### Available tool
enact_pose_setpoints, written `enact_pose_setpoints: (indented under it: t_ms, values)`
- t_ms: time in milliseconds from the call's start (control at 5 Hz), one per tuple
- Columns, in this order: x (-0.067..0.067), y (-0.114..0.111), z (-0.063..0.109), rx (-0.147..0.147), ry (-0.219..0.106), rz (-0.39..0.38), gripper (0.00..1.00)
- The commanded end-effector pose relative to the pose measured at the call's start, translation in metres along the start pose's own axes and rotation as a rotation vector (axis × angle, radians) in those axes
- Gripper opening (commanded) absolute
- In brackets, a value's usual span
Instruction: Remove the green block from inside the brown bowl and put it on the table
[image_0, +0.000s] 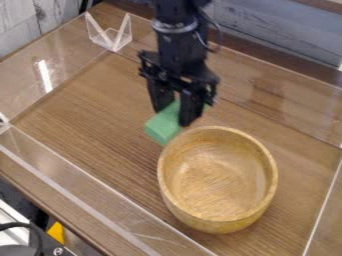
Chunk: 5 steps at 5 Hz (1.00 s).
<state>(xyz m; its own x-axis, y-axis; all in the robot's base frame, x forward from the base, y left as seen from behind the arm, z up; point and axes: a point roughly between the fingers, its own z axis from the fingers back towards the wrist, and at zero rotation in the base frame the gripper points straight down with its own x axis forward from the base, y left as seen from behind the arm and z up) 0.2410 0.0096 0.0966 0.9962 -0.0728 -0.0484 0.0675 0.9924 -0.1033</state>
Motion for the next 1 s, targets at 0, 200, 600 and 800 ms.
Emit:
enact_pose_setpoints:
  t_ms: [0, 200, 600, 800]
  values:
    - [0.013, 0.027, 0.019, 0.034, -0.059, -0.036, 0.00]
    - [0.015, 0.043, 0.016, 0.058, -0.072, -0.046, 0.00]
    - [0.016, 0.026, 0.006, 0.061, -0.076, -0.080, 0.00]
    - [0.017, 0.018, 0.001, 0.064, -0.077, -0.102, 0.00]
